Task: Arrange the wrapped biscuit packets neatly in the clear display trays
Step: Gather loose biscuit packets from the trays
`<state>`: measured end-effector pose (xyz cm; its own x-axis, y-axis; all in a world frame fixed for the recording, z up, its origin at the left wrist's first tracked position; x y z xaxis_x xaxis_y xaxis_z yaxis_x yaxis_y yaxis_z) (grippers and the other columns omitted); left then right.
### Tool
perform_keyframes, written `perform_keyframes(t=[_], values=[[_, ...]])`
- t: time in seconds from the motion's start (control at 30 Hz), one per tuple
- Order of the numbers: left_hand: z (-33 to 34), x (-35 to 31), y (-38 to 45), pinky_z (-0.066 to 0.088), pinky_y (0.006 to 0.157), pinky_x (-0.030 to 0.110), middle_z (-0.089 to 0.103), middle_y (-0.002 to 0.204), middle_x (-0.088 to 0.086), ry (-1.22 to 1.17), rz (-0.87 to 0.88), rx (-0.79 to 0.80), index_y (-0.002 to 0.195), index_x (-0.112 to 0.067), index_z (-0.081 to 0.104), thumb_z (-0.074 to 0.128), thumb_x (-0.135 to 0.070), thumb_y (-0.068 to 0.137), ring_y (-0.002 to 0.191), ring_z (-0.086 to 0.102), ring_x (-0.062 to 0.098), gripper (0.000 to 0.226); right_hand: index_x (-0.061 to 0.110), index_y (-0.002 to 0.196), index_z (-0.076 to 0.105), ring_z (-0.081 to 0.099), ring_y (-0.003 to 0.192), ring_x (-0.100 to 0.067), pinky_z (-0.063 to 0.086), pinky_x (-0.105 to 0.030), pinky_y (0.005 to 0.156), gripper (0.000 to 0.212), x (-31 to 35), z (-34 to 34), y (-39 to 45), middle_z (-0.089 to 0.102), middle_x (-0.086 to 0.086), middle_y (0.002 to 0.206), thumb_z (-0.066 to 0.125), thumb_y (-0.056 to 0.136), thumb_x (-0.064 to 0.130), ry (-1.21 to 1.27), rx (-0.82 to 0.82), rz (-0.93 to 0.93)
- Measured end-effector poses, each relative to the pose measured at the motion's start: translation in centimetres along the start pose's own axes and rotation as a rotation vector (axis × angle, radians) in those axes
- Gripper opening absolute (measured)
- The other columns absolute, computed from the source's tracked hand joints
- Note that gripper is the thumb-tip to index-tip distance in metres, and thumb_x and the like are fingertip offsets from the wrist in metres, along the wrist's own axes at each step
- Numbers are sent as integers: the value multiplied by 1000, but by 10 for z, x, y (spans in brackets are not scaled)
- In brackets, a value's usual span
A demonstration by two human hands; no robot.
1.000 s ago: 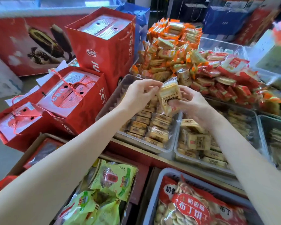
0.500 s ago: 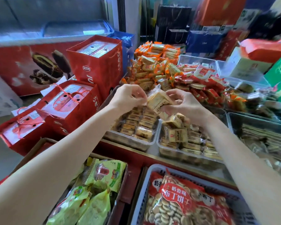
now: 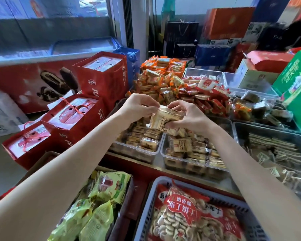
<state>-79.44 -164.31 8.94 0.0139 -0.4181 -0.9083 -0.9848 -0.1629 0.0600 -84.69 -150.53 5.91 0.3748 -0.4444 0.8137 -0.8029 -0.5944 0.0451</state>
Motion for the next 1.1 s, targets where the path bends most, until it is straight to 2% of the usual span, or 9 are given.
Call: perform_keyframes(t=[0.23,0.43,0.53,0.6,0.67,0.77,0.83,0.93,1.1], values=[[-5,-2,-2,59,74,30,69,84,8,109,22,-162,82,-12,71,70,-6,81,80,69,22,6,17,120,54,60,95,-15,46,-18,79,63,9,-8,-5,61,0,106,85,66,23,-106,-77,-61],[-16,18,3,55,58,17,66,78,13,-76,-97,-211,99,-2,65,68,-2,83,68,64,16,17,18,129,45,53,104,-14,40,-20,86,76,12,-22,-4,53,-3,120,85,65,30,-62,-200,-78],[-13,18,3,50,54,11,65,94,12,-124,-115,-127,118,-4,54,64,0,85,72,62,9,35,18,131,43,49,107,-13,38,-20,89,82,12,-25,-5,50,-5,123,86,63,31,-58,-221,-88],[-10,11,4,51,71,14,59,121,8,-36,-59,-23,133,-12,43,64,-5,86,96,60,12,52,19,132,41,50,102,-12,37,-18,85,84,12,-23,-4,52,-3,120,86,63,30,-83,-195,-78],[6,-3,5,39,99,23,42,143,0,225,57,159,145,-23,28,71,-16,82,127,41,14,77,19,133,38,52,92,-6,36,-8,76,85,17,-17,-4,54,-3,117,86,64,26,-152,-152,-109],[32,-15,5,26,112,35,32,150,0,782,235,281,149,-25,19,77,-31,75,138,25,19,94,22,133,37,52,90,-5,34,3,69,86,28,-12,-5,52,1,114,86,64,26,-157,-131,-171],[32,-21,9,30,107,36,41,144,2,910,283,214,147,-20,28,77,-36,73,132,34,23,90,22,135,36,53,102,-11,39,-4,82,89,35,-11,-6,52,0,118,87,62,29,-114,-142,-199],[28,-13,12,37,99,32,50,130,3,811,229,220,140,-15,41,81,-37,68,121,46,22,85,24,137,34,52,116,-16,42,-26,99,90,33,-9,-10,49,-3,131,84,63,33,-3,-118,-181],[14,-1,11,38,92,23,54,126,2,581,138,181,137,-13,44,83,-27,67,111,50,15,82,17,121,53,58,113,-13,48,-26,96,52,6,-28,-20,60,-1,121,69,78,39,218,-187,-21]])
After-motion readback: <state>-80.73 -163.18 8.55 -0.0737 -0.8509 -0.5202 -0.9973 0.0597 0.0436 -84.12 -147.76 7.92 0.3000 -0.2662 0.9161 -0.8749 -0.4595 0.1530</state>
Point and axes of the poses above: each hand's wrist, its own y-axis towards the middle knuckle, its own z-axis out of the palm, x = y × z, the point moved 10 cm from there along y, towards the middle knuckle
